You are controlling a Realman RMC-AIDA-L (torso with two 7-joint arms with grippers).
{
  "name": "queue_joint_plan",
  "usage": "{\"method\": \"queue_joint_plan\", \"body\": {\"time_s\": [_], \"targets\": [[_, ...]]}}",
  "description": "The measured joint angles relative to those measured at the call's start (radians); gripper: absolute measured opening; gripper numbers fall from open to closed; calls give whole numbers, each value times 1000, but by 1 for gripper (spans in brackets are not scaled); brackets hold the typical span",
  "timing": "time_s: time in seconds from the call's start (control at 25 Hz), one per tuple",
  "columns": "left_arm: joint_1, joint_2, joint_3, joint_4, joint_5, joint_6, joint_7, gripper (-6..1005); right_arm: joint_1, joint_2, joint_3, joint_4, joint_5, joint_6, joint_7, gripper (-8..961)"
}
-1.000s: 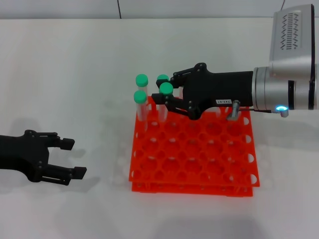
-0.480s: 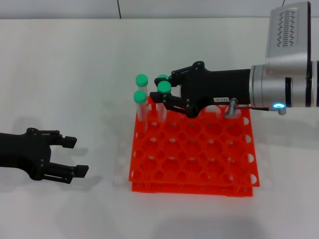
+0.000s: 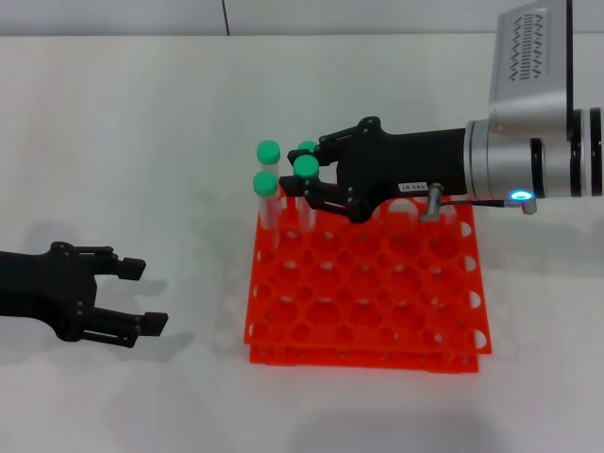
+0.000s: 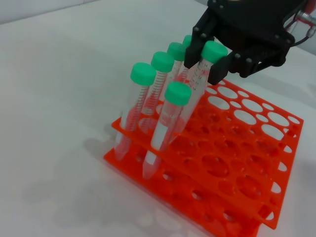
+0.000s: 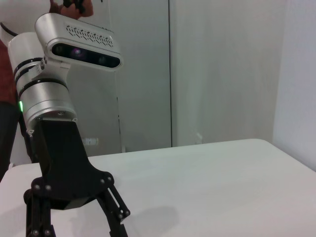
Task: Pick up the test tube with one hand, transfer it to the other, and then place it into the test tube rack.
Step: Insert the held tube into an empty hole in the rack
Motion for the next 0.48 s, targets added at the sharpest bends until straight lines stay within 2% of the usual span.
{"method": "queue_joint_plan", "body": {"time_s": [0.48], "targets": [[-3,0,1,0,1,0,0,880,4,1,0,14,-5,-1,7,265]]}}
